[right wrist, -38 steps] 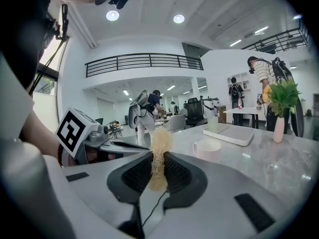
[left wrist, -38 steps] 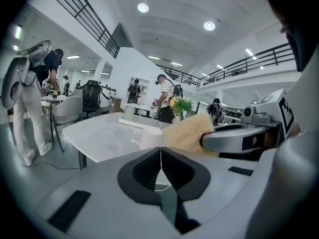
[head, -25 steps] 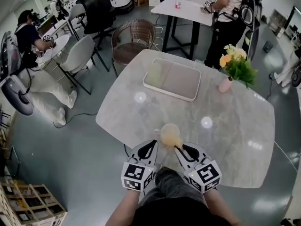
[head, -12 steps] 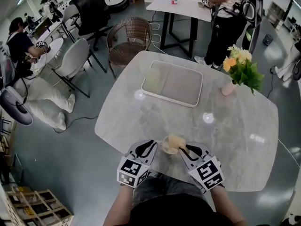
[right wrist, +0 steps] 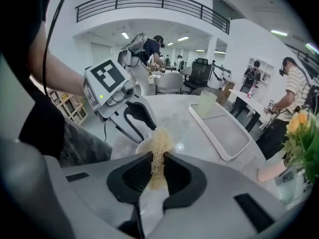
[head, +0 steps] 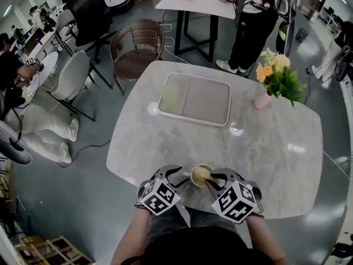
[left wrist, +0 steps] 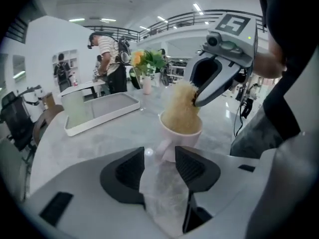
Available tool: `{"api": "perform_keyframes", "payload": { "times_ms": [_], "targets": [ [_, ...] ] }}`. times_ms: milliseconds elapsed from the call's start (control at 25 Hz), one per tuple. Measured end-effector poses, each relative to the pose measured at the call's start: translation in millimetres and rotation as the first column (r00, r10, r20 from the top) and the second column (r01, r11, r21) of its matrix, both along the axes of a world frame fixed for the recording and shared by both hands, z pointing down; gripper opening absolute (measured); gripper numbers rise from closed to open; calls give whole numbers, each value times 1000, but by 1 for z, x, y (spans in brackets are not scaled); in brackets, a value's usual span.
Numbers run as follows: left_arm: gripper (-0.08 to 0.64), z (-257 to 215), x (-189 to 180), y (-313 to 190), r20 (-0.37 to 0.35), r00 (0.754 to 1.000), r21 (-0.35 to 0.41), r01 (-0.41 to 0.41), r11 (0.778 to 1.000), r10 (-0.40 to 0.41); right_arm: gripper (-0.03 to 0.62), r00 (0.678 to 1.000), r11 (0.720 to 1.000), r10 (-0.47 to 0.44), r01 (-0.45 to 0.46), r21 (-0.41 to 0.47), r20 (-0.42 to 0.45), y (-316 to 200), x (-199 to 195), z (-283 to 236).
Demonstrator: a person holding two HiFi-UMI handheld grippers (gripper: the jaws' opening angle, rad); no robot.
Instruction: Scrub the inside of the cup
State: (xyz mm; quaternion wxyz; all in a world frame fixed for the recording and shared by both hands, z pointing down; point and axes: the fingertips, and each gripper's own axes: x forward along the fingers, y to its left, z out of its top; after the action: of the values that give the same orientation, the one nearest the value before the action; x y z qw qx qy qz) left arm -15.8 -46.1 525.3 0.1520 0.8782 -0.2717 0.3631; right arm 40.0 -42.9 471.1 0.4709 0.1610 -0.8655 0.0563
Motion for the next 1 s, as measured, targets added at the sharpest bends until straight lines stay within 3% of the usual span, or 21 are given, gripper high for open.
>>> {"api": "perform_keyframes", "payload": {
  "times_ms": [160, 320, 440, 640, 800, 920, 1000],
  "targets": [
    [187, 0, 9, -2, -6, 982, -26, -189, 982, 188, 60, 994, 999, 12, -16, -40, -112, 0, -7, 13],
    [181, 6, 11, 2, 17, 949, -39, -315, 948, 316, 60, 973, 999, 9, -17, -34, -229, -1, -11, 34],
    [133, 10, 14, 11, 48, 916, -23, -398, 917, 398, 60, 959, 999, 0, -14, -45, -284, -1, -14, 49],
    [91, 8, 17, 29, 35, 860, -34, -509, 860, 510, 60, 967, 997, 68, -78, -31, -246, -16, -16, 54],
    [91, 9, 30, 62, 6, 810, -51, -585, 809, 586, 60, 967, 1000, -27, 24, -17, -253, -16, -27, 57],
    [91, 11, 40, 68, -12, 806, -43, -591, 805, 591, 60, 955, 995, -96, 86, -49, -280, -14, -34, 62],
    [76, 11, 42, 66, -2, 811, -34, -585, 811, 585, 60, 955, 989, -118, 88, -118, -273, -10, -34, 62]
  ]
}}
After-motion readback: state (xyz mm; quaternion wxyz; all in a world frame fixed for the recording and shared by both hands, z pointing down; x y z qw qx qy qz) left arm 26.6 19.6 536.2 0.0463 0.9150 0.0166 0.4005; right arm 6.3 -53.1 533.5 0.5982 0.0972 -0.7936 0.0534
